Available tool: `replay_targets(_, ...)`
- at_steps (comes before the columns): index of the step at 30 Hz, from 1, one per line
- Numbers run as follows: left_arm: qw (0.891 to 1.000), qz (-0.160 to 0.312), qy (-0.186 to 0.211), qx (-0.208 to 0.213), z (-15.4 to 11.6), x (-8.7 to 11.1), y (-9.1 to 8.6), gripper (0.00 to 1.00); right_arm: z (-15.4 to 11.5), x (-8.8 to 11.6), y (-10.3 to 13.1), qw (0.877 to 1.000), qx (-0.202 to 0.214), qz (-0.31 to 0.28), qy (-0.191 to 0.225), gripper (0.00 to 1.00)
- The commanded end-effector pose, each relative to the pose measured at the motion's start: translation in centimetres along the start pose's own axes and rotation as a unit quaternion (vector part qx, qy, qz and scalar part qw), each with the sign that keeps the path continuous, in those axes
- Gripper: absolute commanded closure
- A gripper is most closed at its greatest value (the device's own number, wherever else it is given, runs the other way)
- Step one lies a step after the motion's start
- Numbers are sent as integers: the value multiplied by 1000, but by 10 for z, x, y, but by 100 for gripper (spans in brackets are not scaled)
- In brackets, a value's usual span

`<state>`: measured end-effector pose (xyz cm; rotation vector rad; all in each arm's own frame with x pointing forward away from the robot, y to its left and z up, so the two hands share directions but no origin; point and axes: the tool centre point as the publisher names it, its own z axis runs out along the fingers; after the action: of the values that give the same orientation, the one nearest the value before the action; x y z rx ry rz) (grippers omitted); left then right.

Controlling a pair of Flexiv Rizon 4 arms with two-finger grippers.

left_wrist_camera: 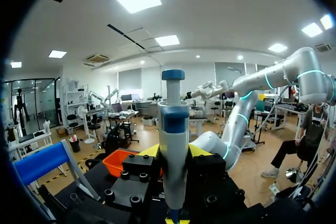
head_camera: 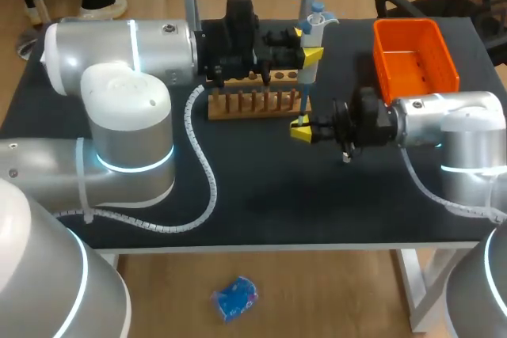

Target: Invert the test tube, pick up the pipette, mount the tip to pipette, aspirate from beaker and dispense into the tube, eject the tip, return the pipette, and cap with the stopper.

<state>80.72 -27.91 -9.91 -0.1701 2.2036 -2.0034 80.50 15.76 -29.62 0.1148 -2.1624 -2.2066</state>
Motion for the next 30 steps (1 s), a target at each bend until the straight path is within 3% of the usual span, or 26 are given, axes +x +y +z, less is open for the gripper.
replay_targets(1, 1000, 0, -1, 2, 1, 1, 1, 100, -4, 1, 5, 1000, -1, -7, -1, 100)
replay_targets(30, 1000, 0, -1, 2, 1, 1, 1, 100, -4, -8, 6, 1000, -1, -4, 1, 100)
